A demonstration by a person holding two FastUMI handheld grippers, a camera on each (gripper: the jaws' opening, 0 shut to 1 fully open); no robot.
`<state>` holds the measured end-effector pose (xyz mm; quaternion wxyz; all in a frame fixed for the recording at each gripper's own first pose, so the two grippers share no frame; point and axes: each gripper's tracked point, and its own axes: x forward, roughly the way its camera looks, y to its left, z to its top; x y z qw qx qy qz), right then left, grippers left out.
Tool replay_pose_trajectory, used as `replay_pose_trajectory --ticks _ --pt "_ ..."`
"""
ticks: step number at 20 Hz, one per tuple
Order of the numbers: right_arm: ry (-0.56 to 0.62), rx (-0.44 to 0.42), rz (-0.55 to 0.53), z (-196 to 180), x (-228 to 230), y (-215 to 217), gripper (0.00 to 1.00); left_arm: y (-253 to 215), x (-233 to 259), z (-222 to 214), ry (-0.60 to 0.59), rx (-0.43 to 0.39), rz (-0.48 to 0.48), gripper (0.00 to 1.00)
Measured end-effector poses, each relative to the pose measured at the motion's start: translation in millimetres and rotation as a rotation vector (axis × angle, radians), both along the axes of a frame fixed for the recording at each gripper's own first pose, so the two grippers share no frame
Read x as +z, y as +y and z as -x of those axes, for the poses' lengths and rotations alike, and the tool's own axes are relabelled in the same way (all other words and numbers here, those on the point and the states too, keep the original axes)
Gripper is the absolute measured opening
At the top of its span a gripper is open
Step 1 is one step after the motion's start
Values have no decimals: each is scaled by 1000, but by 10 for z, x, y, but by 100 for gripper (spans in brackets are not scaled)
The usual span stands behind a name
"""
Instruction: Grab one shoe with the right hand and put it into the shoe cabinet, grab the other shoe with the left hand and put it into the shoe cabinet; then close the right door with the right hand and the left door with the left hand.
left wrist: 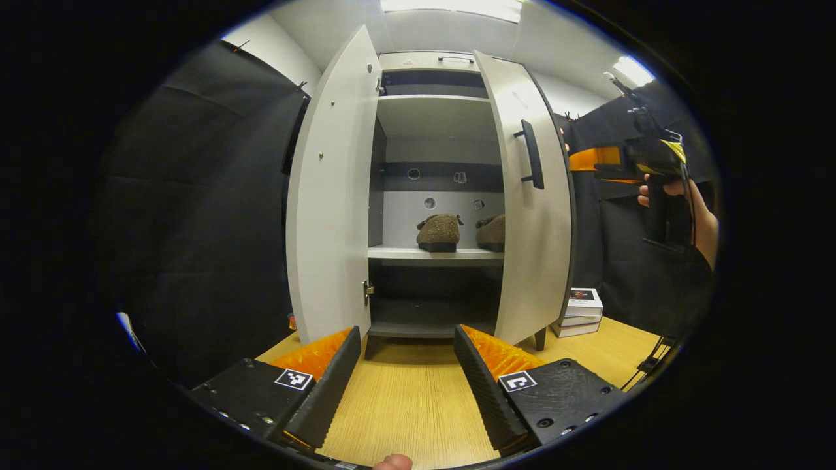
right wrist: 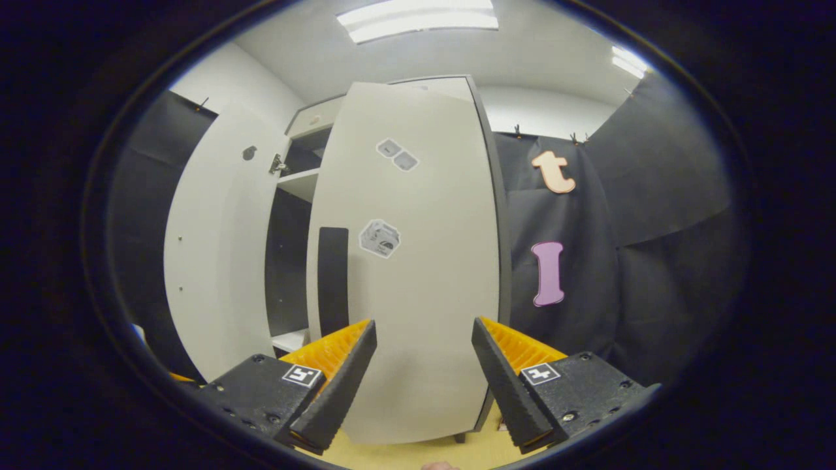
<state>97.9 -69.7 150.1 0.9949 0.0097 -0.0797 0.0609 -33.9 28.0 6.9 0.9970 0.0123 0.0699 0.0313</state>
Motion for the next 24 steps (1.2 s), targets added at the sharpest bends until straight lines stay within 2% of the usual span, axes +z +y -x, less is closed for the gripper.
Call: replay_pose_trajectory --ticks 3,4,6,8,11,15,21,24 --pt "18 -69 42 245 -343 -83 96 -82 -16 -33 4 -17 5 88" --pt "15 -112 39 350 -484 -140 94 -106 -14 -35 1 -22 6 88" --pt "3 -193 35 560 -745 -172 96 -162 -18 -52 -3 -32 8 88" --pt "25 -222 18 724 -1051 -84 96 -219 -32 -86 3 -52 6 88" --pt "109 -231 -12 918 -1557 29 96 -333 -32 -120 3 -82 8 88" --pt "205 -222 44 1062 -2085 96 96 -389 121 -126 -9 -111 46 88" --pt "237 -170 48 1031 -2183 237 97 9 1191 -181 -213 -61 87 88" --pt "242 -136 44 981 -2197 326 96 361 1620 -133 -254 -28 95 88"
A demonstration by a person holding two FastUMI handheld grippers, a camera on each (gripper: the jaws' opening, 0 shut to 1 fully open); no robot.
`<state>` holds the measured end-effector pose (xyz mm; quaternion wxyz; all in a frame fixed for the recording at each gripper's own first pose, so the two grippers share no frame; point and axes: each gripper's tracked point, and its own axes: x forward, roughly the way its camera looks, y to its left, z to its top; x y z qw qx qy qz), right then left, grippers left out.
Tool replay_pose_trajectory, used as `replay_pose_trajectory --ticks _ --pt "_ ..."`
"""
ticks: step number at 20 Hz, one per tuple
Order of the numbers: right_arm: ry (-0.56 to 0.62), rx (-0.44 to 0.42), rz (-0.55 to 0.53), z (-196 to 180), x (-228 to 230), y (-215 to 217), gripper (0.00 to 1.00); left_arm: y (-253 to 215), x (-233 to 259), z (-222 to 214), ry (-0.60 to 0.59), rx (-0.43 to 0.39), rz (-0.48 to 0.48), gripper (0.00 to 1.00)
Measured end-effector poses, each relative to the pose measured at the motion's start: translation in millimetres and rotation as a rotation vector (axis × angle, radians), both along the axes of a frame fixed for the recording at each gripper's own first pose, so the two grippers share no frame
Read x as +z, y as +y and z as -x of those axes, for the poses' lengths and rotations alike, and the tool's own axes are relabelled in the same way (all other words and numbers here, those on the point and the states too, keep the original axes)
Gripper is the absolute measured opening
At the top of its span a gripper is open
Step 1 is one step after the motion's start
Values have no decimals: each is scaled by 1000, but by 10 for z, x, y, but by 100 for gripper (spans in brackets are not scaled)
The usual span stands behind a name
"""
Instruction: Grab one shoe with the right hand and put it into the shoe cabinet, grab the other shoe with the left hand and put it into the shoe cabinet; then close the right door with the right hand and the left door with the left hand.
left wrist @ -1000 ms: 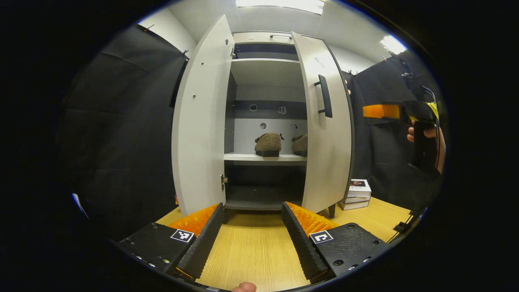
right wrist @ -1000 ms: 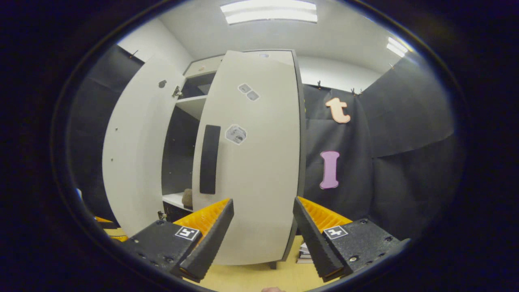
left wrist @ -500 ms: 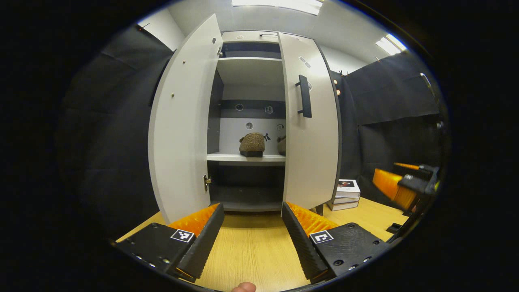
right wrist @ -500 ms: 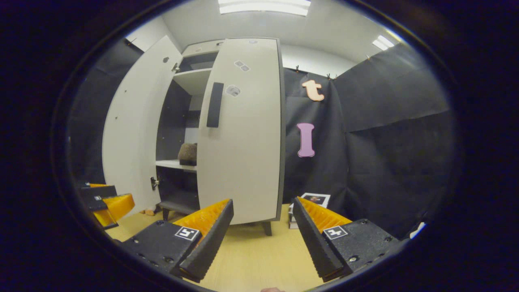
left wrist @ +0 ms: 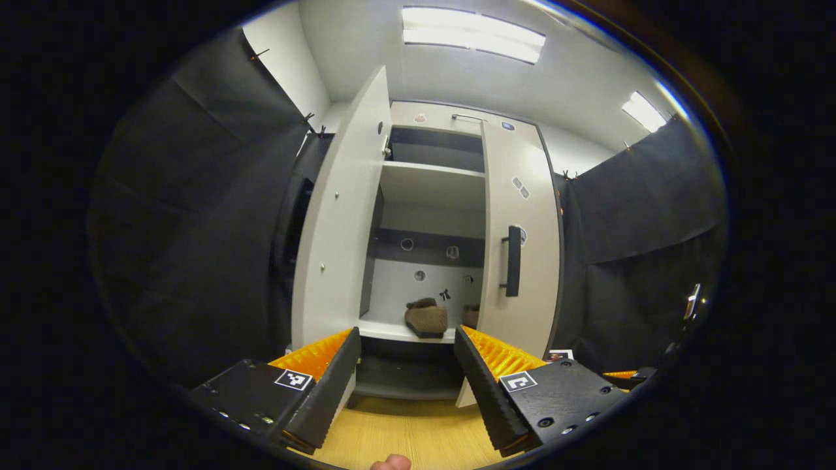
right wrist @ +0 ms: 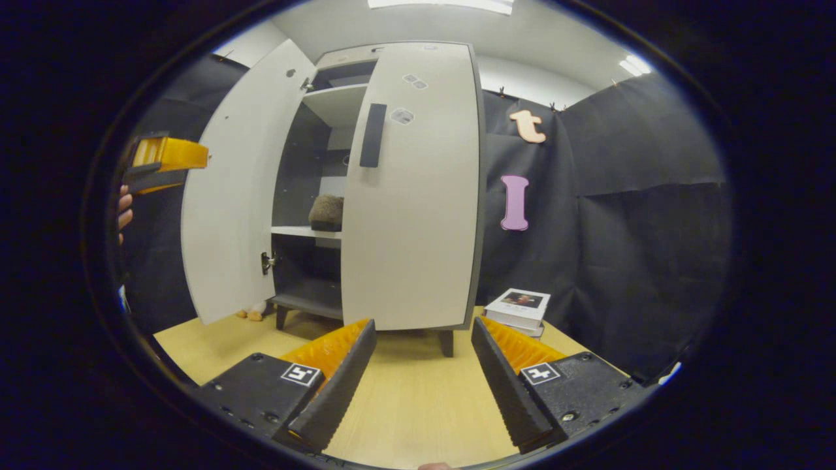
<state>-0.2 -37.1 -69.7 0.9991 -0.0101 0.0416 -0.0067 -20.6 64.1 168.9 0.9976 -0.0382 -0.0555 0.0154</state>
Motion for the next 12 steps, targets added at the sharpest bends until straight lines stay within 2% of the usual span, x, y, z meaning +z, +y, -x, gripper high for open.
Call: replay_pose_trajectory --ticks 4,8,12 --pt "8 16 -7 -31 -15 48 97 816 469 34 -84 127 48 88" --pt "22 28 -4 -59 -47 64 96 1637 517 -84 -87 282 44 91" --pt "34 7 3 -73 -36 8 96 1963 342 -436 -26 296 86 91"
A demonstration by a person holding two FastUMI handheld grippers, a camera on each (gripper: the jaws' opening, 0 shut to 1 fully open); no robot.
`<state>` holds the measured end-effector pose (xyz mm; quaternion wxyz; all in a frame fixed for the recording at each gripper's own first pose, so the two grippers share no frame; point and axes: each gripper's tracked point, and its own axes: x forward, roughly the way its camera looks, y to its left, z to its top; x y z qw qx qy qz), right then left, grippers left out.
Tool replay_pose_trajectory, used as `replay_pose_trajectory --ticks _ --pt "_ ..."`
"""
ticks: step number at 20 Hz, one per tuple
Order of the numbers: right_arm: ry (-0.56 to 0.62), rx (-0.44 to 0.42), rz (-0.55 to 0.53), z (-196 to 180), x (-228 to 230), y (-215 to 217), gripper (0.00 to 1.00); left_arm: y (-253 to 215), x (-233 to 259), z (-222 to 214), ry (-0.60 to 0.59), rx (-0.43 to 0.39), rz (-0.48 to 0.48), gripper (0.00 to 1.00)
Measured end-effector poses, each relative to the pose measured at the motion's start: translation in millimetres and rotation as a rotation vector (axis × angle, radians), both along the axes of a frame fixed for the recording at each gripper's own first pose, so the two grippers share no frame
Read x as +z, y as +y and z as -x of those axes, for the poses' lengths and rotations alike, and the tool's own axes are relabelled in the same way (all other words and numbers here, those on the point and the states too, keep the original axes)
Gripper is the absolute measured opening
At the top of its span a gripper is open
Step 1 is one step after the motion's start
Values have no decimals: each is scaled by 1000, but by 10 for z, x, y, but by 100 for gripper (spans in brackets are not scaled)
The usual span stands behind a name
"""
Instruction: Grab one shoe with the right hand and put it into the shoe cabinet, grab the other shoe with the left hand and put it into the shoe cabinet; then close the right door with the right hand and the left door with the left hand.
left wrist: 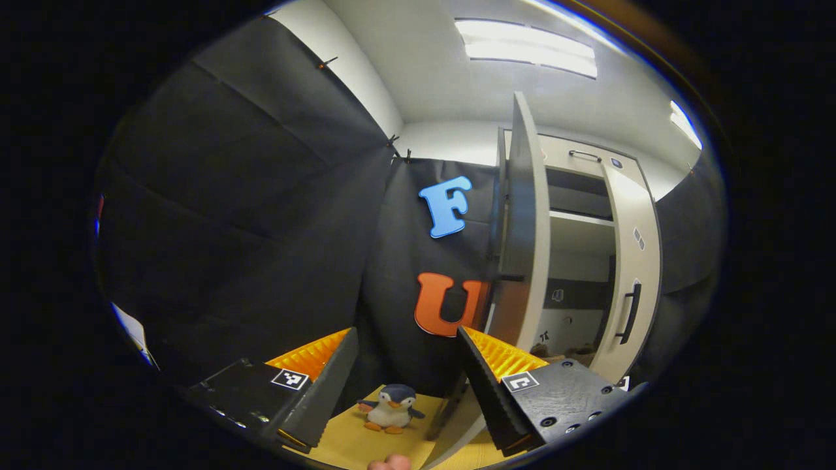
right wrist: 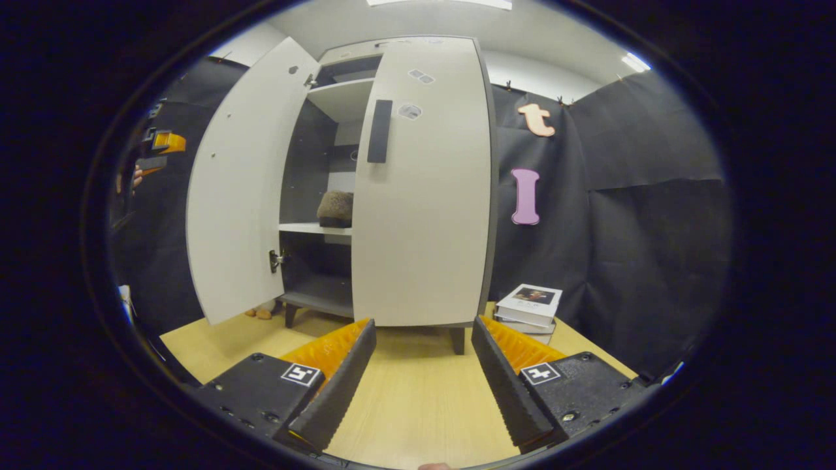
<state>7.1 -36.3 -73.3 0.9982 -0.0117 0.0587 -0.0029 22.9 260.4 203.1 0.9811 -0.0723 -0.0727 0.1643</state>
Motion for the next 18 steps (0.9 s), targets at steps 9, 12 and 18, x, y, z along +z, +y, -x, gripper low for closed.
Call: replay_pose_trajectory --ticks 9,12,18 --pt "33 -57 -52 -54 -35 -187 97 -40 -212 -403 43 -37 43 91" --pt "42 -60 -80 -95 -64 -165 96 -118 -240 -408 48 -74 62 92" --pt "46 -49 -83 -139 -80 -158 97 -497 -205 -413 65 -132 12 91"
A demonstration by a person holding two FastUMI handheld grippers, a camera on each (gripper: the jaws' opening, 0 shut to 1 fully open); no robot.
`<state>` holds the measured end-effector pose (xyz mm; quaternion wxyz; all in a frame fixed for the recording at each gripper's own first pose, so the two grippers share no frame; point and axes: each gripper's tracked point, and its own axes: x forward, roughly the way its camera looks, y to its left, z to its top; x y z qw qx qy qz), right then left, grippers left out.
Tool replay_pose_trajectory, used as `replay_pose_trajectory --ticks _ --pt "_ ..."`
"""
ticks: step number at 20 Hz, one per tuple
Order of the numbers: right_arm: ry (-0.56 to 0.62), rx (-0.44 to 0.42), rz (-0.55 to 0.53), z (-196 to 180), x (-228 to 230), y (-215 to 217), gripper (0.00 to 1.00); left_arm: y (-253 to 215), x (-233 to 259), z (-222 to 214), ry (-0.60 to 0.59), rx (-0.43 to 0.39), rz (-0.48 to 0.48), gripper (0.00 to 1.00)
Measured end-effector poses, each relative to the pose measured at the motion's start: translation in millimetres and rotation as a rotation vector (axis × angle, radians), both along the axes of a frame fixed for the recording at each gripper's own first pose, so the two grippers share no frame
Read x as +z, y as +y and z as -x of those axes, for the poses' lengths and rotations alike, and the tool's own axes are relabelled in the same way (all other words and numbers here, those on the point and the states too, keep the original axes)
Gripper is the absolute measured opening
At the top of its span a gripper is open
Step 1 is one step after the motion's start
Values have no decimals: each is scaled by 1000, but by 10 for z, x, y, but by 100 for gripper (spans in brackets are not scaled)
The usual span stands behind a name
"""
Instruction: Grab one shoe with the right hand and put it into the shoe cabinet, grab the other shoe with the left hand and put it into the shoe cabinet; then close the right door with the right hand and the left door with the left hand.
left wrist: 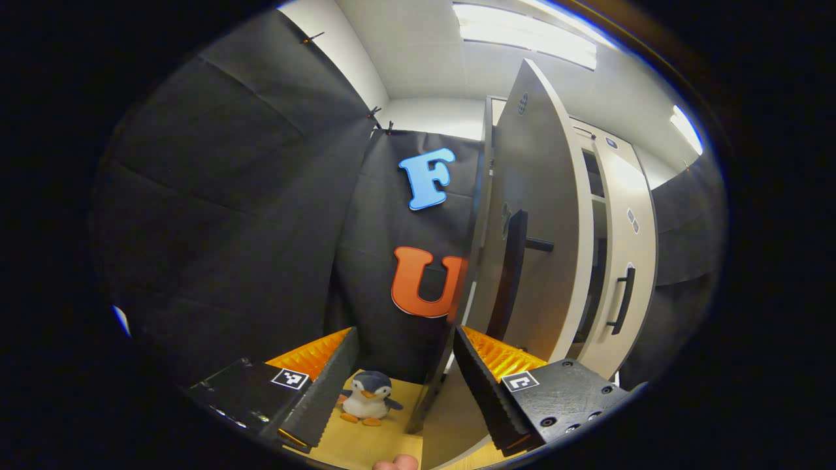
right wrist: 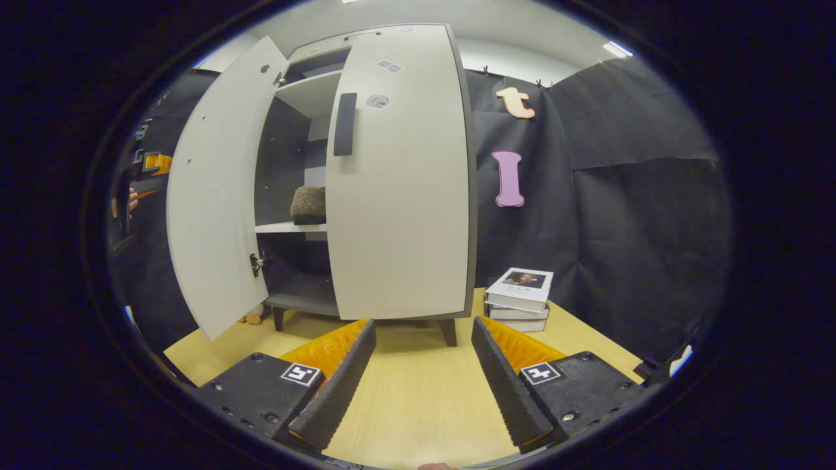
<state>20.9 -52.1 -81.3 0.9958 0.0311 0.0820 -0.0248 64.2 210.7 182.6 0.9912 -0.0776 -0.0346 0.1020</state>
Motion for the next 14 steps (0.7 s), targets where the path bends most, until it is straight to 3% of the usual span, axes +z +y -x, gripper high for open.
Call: replay_pose_trajectory --ticks 6,14 --pt "15 -25 7 84 -46 -149 96 -460 -47 -98 -12 -100 54 91" --pt "-5 -59 -2 88 46 -258 96 -1234 -92 -557 1 -257 19 92"
